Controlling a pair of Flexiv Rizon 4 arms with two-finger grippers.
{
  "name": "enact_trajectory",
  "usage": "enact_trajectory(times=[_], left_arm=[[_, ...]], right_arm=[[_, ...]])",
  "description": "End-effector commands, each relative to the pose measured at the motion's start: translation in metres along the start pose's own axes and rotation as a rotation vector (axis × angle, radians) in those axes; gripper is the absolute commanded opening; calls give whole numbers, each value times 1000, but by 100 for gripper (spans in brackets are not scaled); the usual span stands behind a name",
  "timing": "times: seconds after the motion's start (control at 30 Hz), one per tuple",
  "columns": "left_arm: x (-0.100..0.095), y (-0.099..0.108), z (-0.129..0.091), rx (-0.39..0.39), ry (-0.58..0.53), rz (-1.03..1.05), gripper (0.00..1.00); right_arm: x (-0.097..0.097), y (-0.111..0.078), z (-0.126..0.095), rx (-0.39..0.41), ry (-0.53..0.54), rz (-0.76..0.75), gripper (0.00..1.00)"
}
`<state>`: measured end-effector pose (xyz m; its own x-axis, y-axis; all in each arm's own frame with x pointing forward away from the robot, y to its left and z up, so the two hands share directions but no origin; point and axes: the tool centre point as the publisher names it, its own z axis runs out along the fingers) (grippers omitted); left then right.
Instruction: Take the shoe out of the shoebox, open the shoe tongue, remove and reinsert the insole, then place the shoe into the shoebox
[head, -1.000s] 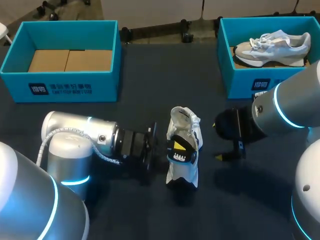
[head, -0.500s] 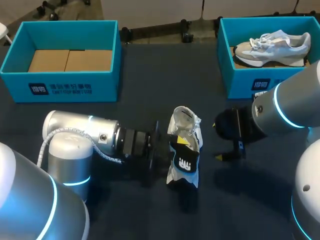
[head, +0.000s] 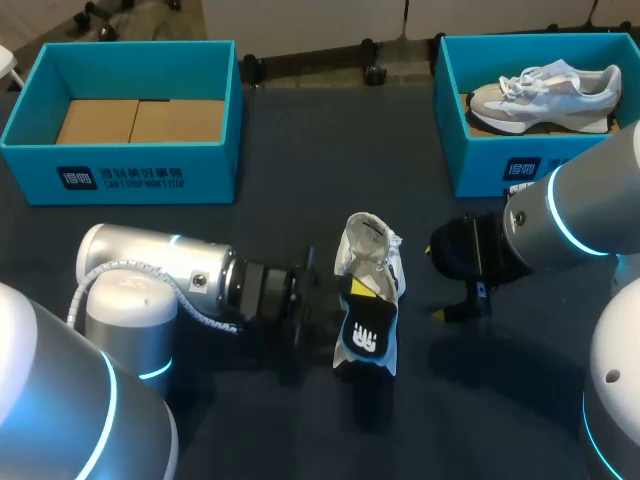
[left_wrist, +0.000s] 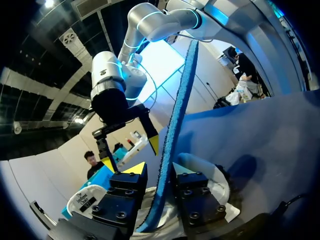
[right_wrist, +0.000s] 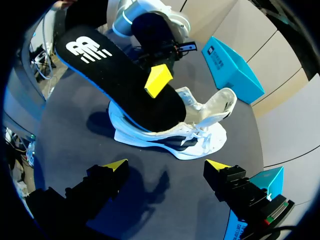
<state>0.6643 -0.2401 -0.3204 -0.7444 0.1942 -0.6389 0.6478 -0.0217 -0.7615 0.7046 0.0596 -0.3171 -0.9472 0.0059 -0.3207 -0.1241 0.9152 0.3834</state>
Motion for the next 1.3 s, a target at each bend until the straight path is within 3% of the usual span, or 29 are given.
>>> enact_trajectory(times=[0.03, 0.07, 0.1, 0.67, 1.07, 1.1, 1.13, 1.3], left_arm=[[4, -4, -4, -13, 6, -4, 18], [4, -4, -4, -13, 6, -4, 13], [5, -3, -5, -14, 6, -6, 0], [7, 36, -1, -46, 5, 60, 0], [-3, 47, -2, -86, -44, 78, 0], [-3, 43, -1, -78, -44, 74, 19], [-2, 42, -1, -77, -44, 73, 25], [-2, 29, -4, -64, -49, 68, 33]], right_arm=[[1, -1, -1, -3, -1, -1, 100], [1, -1, -1, -3, -1, -1, 100], [1, -1, -1, -3, -1, -1, 100], [1, -1, -1, -3, -1, -1, 100], [1, -1, -1, -3, -1, -1, 100], [1, -1, -1, -3, -1, -1, 100], [1, -1, -1, -3, -1, -1, 100], [1, -1, -1, -3, -1, -1, 100]])
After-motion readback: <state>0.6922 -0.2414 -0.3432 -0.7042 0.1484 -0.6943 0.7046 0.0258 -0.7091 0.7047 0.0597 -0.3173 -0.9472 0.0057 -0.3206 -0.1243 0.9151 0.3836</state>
